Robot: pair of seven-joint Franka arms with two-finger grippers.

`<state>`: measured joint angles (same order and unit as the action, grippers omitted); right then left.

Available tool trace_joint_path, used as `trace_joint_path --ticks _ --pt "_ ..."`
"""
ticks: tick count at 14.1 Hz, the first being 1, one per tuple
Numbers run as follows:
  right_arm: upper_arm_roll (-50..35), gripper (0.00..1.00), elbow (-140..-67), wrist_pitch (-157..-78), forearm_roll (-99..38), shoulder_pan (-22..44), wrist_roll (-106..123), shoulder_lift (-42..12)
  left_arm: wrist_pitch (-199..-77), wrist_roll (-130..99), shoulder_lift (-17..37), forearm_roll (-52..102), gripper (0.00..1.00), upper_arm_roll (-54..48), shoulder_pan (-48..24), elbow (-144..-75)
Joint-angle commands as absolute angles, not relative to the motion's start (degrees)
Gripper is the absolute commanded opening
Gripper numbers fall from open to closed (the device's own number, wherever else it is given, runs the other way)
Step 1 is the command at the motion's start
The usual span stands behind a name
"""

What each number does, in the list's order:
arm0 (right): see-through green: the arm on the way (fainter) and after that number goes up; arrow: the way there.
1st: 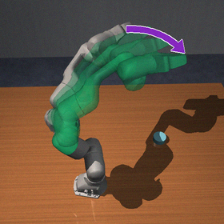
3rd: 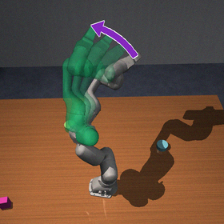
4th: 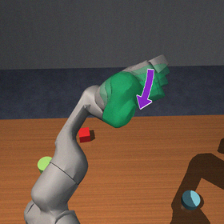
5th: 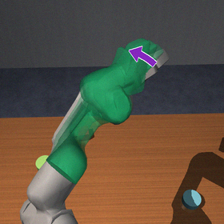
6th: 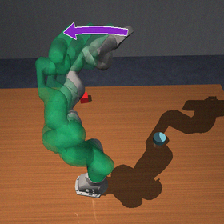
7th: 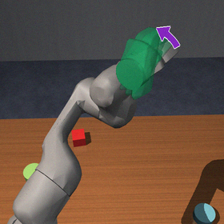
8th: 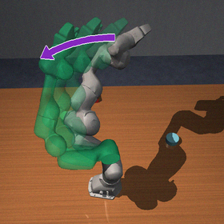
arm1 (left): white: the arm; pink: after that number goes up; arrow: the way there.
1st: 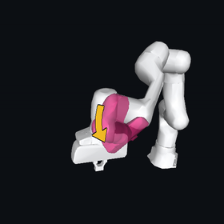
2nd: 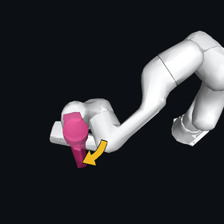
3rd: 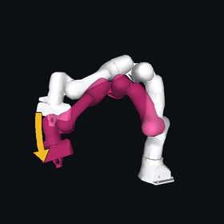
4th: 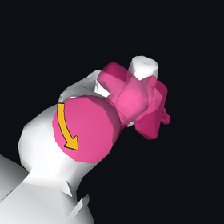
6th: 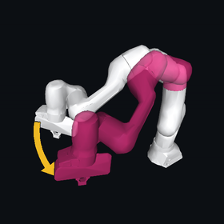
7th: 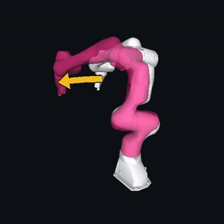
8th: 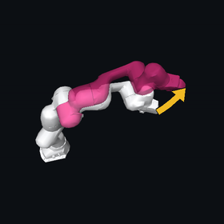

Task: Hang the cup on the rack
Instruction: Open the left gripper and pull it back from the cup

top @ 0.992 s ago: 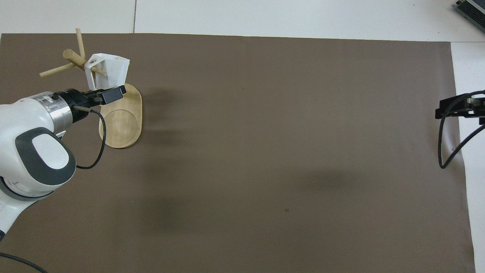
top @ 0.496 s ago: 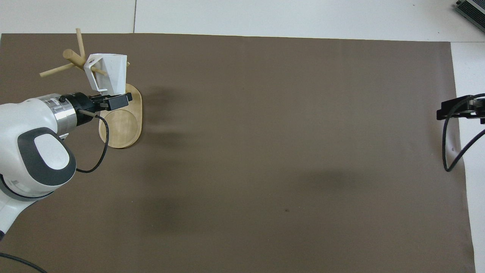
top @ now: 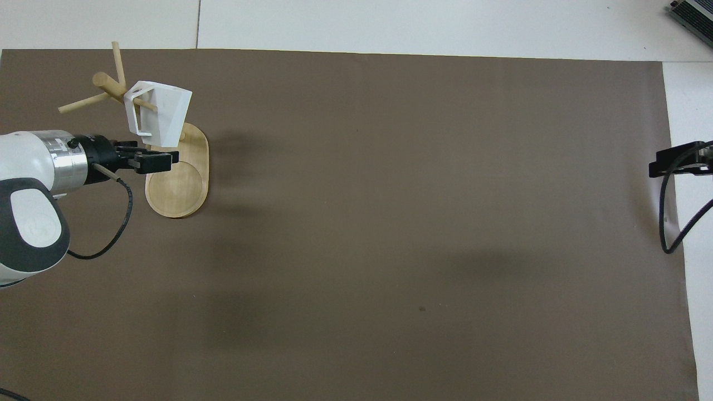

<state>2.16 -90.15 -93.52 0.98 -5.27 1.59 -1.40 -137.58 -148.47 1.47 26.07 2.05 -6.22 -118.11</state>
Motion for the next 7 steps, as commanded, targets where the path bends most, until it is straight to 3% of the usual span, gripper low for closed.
trace_joint_path --ticks 1,7 --pt "2.0 1.00 -91.8 -94.9 -0.3 -5.9 2.6 -0.3 -132.1 -142.2 0.4 22.0 1.00 1.8 -5.5 -116.0" --pt "1.9 1.00 -91.8 -94.7 -0.4 -5.4 3.2 -0.3 -124.6 -115.4 -3.2 21.4 1.00 1.3 -6.6 -114.9"
